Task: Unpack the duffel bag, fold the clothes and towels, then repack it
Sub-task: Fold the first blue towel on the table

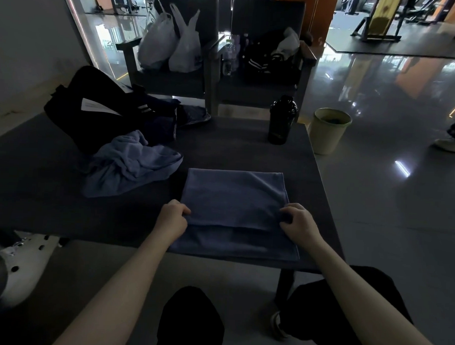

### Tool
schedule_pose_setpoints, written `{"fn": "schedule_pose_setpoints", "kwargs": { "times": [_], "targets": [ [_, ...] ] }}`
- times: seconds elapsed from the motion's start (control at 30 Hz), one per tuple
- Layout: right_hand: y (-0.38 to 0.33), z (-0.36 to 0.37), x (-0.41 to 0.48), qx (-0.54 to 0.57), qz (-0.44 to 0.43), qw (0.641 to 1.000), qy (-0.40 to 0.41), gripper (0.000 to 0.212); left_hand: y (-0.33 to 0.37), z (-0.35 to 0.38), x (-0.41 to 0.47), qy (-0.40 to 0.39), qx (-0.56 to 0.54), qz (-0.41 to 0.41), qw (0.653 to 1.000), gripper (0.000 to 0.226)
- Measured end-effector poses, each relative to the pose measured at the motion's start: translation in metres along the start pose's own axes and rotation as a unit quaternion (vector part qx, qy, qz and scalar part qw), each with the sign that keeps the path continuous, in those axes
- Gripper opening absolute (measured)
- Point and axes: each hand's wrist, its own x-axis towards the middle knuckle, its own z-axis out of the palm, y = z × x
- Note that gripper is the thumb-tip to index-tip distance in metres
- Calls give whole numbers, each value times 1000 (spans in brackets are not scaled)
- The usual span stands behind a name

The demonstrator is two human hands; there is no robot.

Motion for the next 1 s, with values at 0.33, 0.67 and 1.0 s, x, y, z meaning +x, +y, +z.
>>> {"fn": "schedule_pose_setpoints", "kwargs": {
  "times": [0.33, 0.67, 1.0],
  "targets": [
    [4, 29, -46, -168, -104, 980, 28, 57, -15, 11, -22, -30, 167, 64, 983, 47],
    [-4, 6, -70, -252, -106, 950, -150, 115, -26, 8, -58, -146, 238, 178, 943, 86],
    [0, -9, -85, -124, -88, 977, -149, 60, -31, -6, -67, -99, 74, 116, 986, 55]
  ]
}}
